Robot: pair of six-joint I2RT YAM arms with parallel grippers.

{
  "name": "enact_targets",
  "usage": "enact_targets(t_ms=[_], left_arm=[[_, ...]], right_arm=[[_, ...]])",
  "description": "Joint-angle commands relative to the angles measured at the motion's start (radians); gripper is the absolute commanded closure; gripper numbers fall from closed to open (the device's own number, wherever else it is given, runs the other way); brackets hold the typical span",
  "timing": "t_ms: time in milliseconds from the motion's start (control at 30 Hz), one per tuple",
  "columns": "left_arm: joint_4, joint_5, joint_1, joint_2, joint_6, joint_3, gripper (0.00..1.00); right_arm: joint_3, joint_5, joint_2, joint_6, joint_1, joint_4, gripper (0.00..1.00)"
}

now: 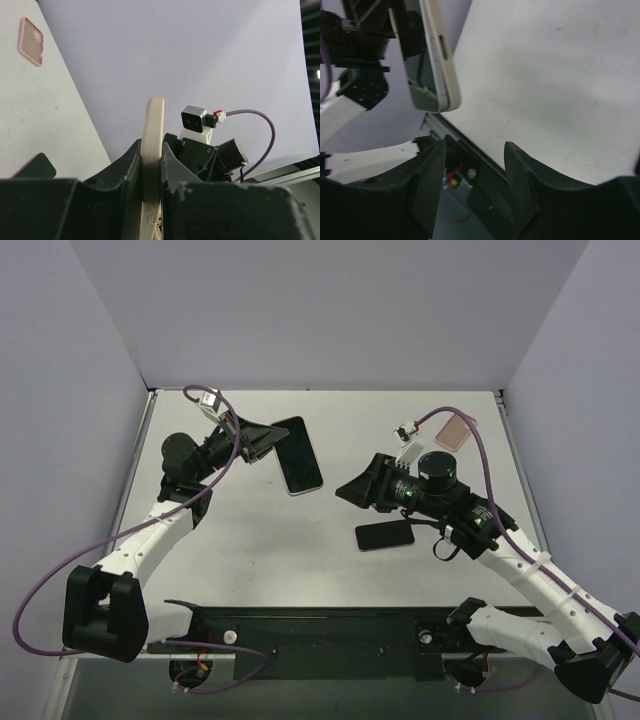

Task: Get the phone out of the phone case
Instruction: Remove the phone case from the phone.

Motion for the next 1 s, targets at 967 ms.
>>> enact_targets(t_ms=[967], left_arm=[[0.074, -0.011, -0.035, -0.041, -0.040, 0.000, 1.00]], right_arm=[[-0.065, -0.207, 0.077, 0.329, 0.019, 0.353, 0.66]])
